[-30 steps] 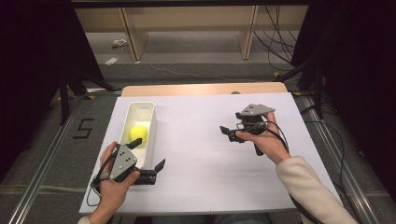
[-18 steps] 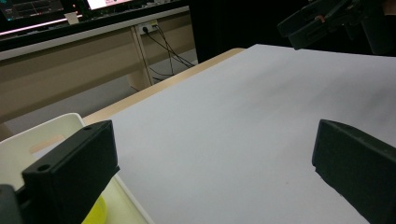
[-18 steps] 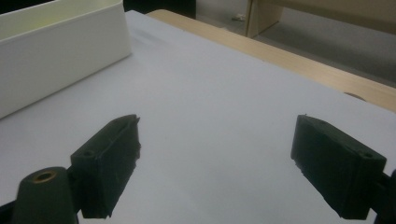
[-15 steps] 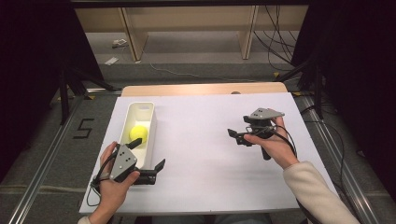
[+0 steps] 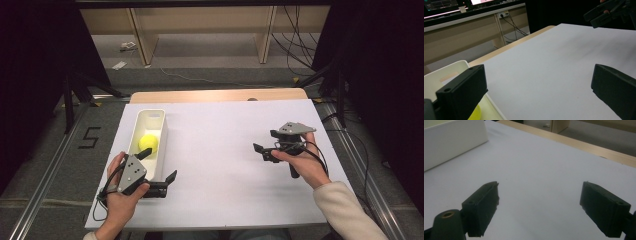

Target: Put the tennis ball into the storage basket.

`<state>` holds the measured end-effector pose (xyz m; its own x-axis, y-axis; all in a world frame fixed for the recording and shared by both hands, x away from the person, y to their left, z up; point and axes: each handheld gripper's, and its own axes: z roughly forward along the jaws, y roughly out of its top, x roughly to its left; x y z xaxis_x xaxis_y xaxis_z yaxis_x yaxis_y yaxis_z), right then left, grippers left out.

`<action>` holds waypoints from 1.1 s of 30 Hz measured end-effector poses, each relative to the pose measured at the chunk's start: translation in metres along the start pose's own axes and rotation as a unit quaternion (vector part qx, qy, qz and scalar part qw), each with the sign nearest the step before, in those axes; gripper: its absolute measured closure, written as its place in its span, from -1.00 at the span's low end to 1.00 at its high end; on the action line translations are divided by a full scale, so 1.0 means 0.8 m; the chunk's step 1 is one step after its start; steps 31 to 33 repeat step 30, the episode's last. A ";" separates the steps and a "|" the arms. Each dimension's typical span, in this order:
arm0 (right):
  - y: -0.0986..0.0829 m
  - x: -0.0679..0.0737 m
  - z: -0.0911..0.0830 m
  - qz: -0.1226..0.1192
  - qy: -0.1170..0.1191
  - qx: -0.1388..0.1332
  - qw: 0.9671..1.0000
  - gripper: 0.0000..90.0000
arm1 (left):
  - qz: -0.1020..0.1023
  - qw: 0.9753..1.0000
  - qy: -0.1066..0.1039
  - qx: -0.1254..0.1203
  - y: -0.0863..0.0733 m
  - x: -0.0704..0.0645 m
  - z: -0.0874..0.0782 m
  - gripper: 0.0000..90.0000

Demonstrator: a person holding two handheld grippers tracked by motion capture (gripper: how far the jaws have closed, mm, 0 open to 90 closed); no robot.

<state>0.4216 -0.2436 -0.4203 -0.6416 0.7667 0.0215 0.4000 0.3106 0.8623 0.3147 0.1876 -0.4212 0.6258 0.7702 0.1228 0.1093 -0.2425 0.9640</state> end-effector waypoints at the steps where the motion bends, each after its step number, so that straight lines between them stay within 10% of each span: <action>1: -0.002 -0.001 -0.001 0.001 -0.002 0.000 1.000 -0.64 | 0.000 1.000 0.000 0.000 0.000 0.000 0.000 -1.00; 33: -0.036 -0.001 -0.033 0.015 0.007 -0.010 1.000 -0.64 | -0.004 1.000 0.001 0.000 -0.001 0.002 0.002 -1.00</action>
